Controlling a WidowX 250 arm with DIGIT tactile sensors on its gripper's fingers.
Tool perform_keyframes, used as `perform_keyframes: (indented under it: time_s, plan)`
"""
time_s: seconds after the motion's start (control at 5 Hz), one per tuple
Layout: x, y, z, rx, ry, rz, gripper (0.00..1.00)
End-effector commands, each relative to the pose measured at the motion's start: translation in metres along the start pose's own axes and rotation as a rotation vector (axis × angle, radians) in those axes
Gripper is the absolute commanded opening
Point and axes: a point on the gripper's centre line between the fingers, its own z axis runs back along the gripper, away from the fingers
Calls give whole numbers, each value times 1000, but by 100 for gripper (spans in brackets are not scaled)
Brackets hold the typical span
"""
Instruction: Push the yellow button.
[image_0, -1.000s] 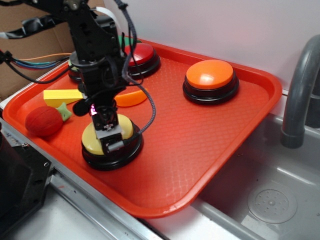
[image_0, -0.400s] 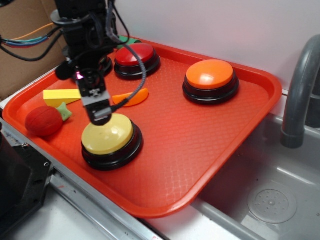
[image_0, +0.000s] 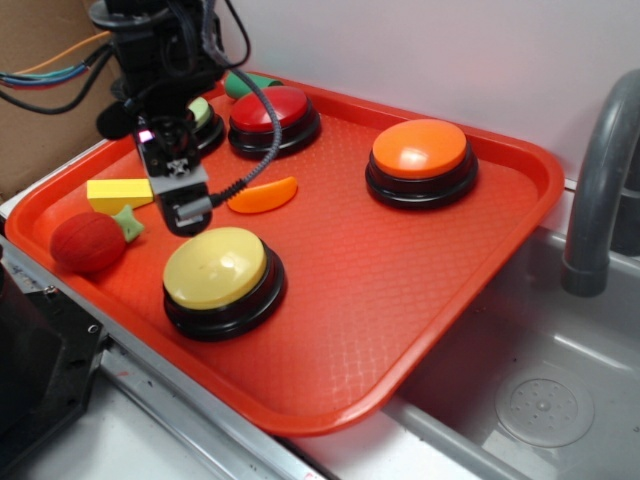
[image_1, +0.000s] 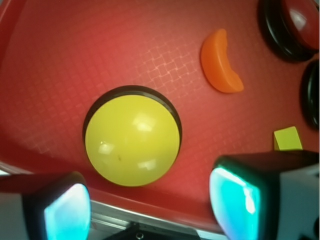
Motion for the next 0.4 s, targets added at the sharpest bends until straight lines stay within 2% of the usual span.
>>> perform_keyframes:
  time_s: [0.0, 0.2]
  plan:
    - [4, 0, 21, 13, -56, 33, 100]
    - [3, 3, 24, 27, -51, 55, 100]
